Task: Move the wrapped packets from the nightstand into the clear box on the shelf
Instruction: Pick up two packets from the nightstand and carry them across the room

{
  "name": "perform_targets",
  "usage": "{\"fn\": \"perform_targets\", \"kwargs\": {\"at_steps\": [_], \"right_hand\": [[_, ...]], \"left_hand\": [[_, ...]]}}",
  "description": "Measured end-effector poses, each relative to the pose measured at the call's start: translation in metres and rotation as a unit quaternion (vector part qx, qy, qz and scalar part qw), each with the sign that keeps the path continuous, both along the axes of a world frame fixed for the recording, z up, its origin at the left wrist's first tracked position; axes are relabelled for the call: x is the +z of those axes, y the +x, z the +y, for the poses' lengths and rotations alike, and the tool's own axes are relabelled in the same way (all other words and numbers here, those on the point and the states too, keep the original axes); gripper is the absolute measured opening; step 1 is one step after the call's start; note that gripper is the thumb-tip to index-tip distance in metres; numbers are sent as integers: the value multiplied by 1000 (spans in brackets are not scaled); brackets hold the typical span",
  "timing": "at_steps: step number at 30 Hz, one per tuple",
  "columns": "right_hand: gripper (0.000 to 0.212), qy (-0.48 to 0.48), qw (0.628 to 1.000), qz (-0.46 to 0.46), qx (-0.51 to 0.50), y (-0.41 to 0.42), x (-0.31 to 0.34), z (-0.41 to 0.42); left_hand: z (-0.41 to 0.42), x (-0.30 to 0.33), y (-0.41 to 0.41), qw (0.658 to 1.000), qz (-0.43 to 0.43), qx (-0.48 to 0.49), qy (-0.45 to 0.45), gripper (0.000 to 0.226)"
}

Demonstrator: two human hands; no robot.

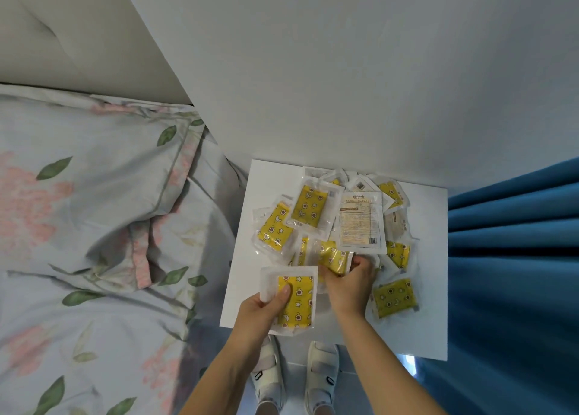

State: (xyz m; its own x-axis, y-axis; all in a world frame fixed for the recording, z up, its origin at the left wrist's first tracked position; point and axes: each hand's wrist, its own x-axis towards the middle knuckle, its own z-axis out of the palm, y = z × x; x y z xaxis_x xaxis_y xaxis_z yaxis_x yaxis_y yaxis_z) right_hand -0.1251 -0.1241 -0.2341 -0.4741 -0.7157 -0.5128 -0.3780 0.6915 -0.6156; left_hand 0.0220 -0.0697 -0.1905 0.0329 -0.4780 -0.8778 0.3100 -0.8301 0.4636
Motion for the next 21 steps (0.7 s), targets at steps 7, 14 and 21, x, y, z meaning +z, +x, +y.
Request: {"fn": "perform_targets", "kwargs": {"at_steps": [7,14,21], "right_hand": [[16,211,921,-297,141,-10,40,25],[37,-29,992,16,121,-33,50,-21],[66,56,993,72,71,-45,14,-101]], "left_hand": [[-7,8,-6,995,23,-84,-40,51],[-5,10,-3,999,45,0,18,44],[-5,14,20,993,30,110,-7,26]]}}
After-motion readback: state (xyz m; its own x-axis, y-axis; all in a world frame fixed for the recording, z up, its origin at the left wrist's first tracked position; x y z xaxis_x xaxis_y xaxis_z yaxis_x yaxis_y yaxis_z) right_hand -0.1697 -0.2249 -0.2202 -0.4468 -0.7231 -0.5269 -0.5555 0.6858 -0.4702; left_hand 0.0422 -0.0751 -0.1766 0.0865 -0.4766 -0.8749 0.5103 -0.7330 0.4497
